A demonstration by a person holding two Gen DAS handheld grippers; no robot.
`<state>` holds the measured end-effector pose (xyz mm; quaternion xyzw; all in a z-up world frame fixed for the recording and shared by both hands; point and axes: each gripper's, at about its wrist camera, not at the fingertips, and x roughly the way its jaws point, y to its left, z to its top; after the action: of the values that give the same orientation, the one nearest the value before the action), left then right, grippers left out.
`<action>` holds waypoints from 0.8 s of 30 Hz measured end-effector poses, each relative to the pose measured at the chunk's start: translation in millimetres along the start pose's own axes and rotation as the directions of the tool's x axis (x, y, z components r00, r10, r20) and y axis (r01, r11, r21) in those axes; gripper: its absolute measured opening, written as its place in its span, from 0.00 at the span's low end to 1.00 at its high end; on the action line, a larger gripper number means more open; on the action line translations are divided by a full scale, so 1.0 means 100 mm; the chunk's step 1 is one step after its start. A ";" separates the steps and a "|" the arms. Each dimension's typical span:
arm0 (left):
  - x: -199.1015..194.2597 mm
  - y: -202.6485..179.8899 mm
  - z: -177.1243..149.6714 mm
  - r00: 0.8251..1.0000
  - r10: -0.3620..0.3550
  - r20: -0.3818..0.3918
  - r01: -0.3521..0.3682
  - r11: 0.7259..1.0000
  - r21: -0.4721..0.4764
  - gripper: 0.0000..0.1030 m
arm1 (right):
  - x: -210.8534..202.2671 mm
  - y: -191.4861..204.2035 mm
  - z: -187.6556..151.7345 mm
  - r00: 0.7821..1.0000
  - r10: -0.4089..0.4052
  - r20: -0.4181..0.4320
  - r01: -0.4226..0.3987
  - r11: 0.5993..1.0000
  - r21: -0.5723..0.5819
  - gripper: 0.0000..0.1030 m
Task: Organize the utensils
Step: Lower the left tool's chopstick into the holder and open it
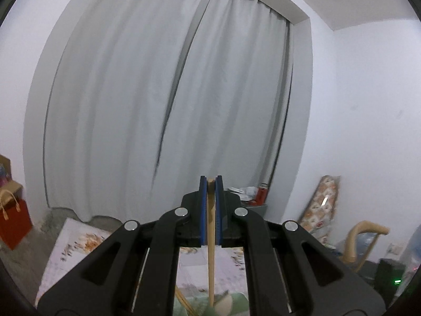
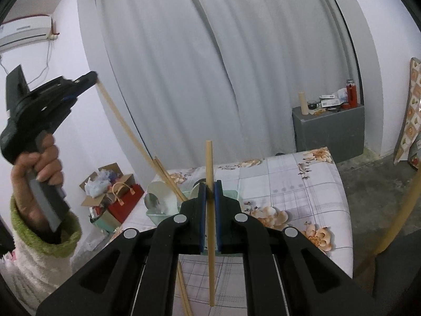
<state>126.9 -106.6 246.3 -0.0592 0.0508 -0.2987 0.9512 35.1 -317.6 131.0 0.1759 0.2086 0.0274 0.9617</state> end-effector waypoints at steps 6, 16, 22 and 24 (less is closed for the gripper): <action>0.38 -0.07 -0.32 0.996 0.074 -0.053 -0.071 0.996 0.049 0.04 | 0.01 -0.16 -0.01 1.000 0.003 -0.002 -0.003 1.000 0.021 0.06; 0.60 0.22 -0.89 0.980 0.006 -0.199 -0.015 0.999 -0.045 0.05 | 0.03 -0.27 -0.06 1.000 -0.005 -0.022 0.006 0.999 0.040 0.06; 0.14 0.42 -1.16 0.977 -0.039 -0.212 0.015 0.994 -0.109 0.33 | 0.00 -0.27 -0.06 1.000 -0.011 -0.017 0.011 0.999 0.034 0.06; 0.02 0.44 -1.24 0.976 -0.042 -0.213 0.017 0.992 -0.121 0.44 | -0.01 -0.25 -0.03 1.000 -0.013 -0.008 0.013 1.000 0.024 0.06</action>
<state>136.8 -82.3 117.2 -0.0837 0.1704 -0.3139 0.9303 32.1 -340.0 120.5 0.1862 0.2137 0.0193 0.9588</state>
